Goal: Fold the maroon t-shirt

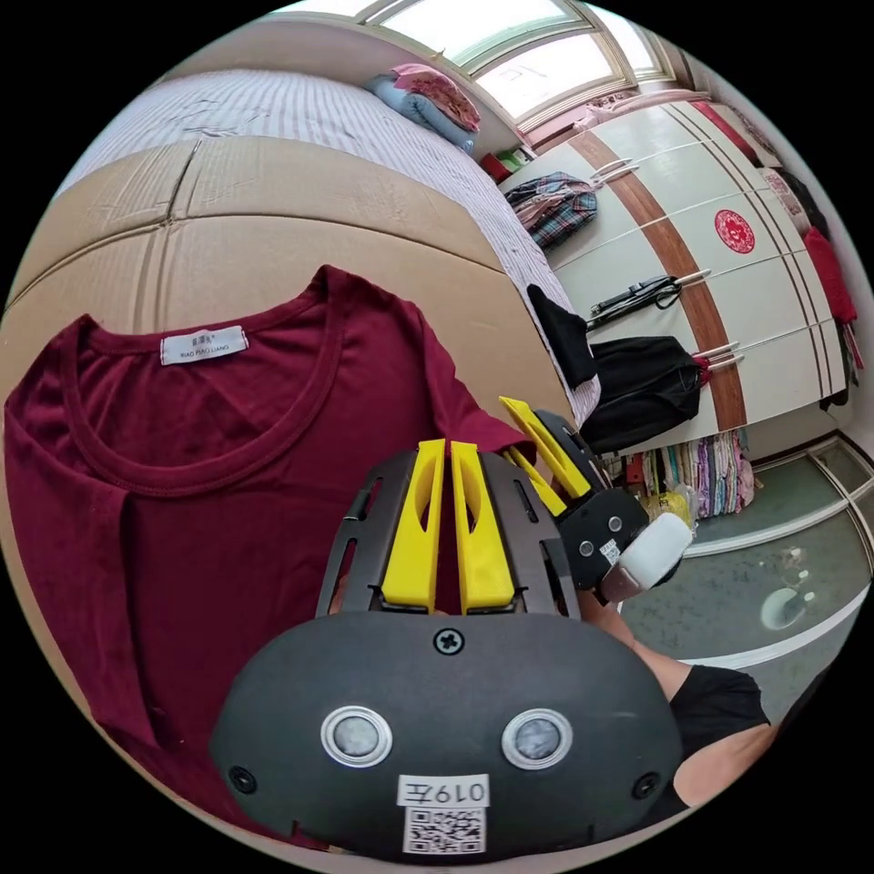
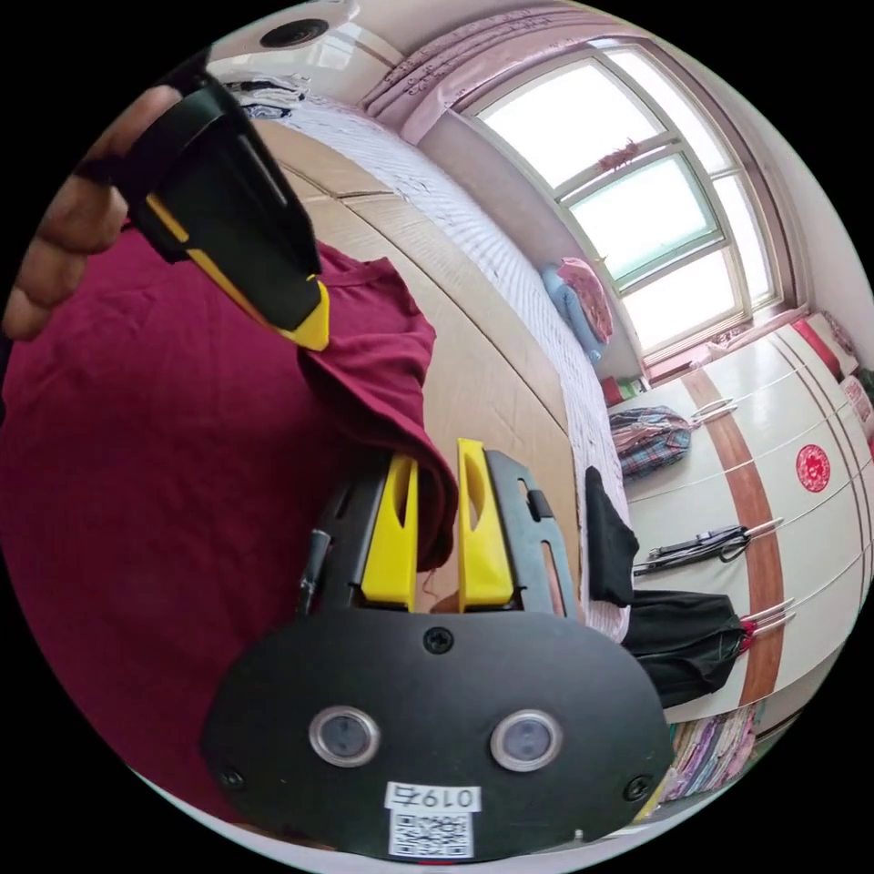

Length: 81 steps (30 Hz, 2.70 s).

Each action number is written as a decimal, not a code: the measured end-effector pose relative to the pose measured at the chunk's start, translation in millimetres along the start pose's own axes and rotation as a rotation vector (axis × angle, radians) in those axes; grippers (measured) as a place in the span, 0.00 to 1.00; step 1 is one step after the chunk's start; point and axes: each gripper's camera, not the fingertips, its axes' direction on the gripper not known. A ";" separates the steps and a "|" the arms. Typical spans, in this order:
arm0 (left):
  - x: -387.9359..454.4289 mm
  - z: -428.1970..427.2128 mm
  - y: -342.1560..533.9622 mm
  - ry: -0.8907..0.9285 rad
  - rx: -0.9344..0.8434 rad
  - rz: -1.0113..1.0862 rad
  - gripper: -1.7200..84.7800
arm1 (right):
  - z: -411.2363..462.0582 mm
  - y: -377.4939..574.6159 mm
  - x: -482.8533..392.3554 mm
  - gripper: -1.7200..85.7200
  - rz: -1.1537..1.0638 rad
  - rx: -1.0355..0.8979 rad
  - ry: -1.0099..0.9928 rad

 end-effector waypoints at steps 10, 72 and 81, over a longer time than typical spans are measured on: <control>-16.3 17.4 8.0 -0.045 -0.079 0.006 0.04 | -15.1 -4.1 -71.4 0.08 -0.139 0.013 0.204; 59.0 -33.5 121.7 -0.238 -0.197 0.118 0.04 | -168.5 204.3 1.2 0.09 -0.076 0.219 -0.223; 85.7 -78.7 184.0 -0.208 -0.030 0.130 0.03 | -163.2 251.4 79.4 0.02 0.243 0.225 -0.509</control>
